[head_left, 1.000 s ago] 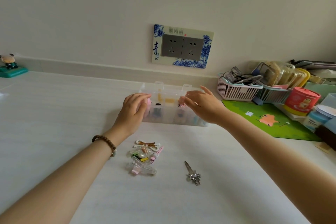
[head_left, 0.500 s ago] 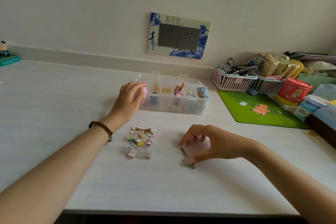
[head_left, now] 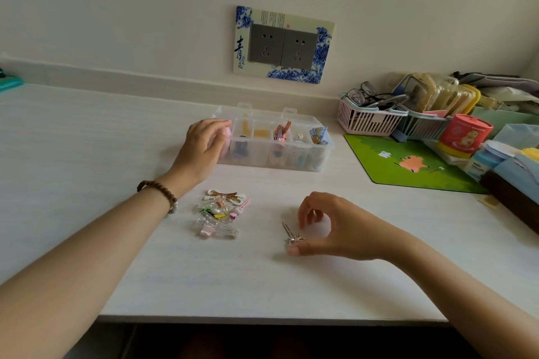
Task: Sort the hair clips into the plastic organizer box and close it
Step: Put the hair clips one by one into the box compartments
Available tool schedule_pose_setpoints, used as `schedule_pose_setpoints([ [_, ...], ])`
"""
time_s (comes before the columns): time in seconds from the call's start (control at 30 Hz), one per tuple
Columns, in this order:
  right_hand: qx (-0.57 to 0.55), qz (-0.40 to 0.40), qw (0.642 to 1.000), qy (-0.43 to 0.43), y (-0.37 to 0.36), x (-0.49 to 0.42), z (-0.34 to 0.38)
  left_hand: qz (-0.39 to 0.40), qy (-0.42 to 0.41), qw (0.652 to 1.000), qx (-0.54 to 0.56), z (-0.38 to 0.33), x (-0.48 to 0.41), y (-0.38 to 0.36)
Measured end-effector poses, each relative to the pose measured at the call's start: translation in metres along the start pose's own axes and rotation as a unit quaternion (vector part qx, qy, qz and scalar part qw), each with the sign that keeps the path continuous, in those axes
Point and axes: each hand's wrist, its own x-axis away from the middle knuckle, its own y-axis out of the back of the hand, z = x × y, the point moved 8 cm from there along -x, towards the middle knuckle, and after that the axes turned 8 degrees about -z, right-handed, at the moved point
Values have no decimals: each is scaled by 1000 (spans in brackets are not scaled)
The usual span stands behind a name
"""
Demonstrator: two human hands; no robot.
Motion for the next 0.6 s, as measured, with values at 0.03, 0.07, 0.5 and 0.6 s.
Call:
schedule_pose_setpoints([
  [0.03, 1, -12, 1000, 2, -1, 1, 1, -3, -11, 1000, -9, -3, 0, 1],
  [0.07, -12, -24, 1000, 0, -2, 1, 1, -7, -33, 999, -29, -8, 1, 3],
  [0.5, -265, -242, 932, -48, 58, -51, -30, 70, -123, 984, -112, -31, 11, -16],
  [0.6, -205, -304, 930, -37, 105, -84, -38, 73, -115, 985, -104, -32, 11, -16],
])
